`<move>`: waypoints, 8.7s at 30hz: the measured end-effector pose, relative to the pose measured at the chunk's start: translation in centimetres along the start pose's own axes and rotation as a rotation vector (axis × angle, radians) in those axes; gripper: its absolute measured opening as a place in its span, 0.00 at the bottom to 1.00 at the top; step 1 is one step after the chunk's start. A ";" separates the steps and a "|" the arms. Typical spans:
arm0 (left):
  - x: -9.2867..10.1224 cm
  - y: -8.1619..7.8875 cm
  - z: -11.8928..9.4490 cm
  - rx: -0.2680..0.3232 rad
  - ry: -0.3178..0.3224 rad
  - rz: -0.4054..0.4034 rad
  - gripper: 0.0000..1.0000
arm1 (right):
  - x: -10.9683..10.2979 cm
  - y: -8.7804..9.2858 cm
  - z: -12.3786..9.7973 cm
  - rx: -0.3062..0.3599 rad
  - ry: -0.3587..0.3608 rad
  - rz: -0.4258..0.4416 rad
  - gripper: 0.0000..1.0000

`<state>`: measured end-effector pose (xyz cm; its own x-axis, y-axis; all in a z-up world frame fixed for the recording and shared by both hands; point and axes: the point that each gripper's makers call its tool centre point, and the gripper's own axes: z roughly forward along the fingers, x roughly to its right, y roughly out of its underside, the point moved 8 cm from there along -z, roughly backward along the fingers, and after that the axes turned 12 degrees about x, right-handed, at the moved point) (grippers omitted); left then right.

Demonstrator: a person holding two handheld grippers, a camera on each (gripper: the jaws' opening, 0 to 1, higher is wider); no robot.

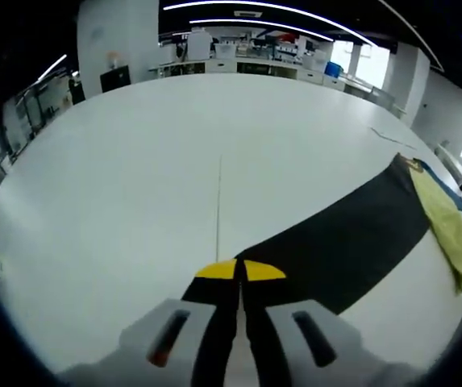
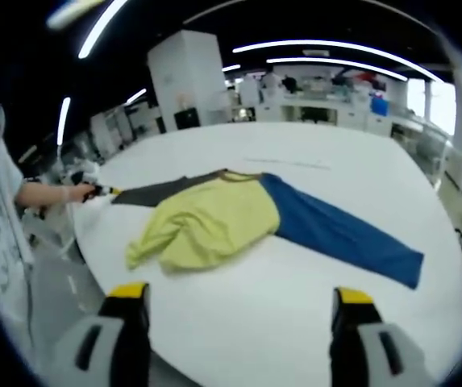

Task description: Fold the garment on the visible template until the final outline fits inside the template.

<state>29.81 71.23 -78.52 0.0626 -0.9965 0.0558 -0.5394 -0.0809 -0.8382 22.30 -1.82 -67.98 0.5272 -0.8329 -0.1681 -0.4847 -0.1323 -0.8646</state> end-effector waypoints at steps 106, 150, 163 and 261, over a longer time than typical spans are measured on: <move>36.5 6.8 -10.9 -0.057 0.802 0.176 0.26 | 4.5 2.7 -0.1 0.184 -0.190 0.020 0.94; 33.0 -0.4 -1.7 0.041 0.543 -0.039 0.00 | 4.8 4.4 -0.2 0.155 -0.150 0.076 0.94; 33.3 0.7 -0.1 -0.011 0.491 -0.033 0.00 | 5.3 4.9 0.0 0.141 -0.126 0.098 0.94; 31.7 5.6 -11.1 -0.067 0.581 -0.060 0.00 | -6.2 2.0 6.2 0.008 -0.491 -0.558 0.70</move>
<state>19.43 38.89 -75.40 -0.3659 -0.8374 0.4060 -0.6024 -0.1194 -0.7892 22.40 6.44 -71.56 0.9459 -0.3064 0.1065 -0.0492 -0.4601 -0.8865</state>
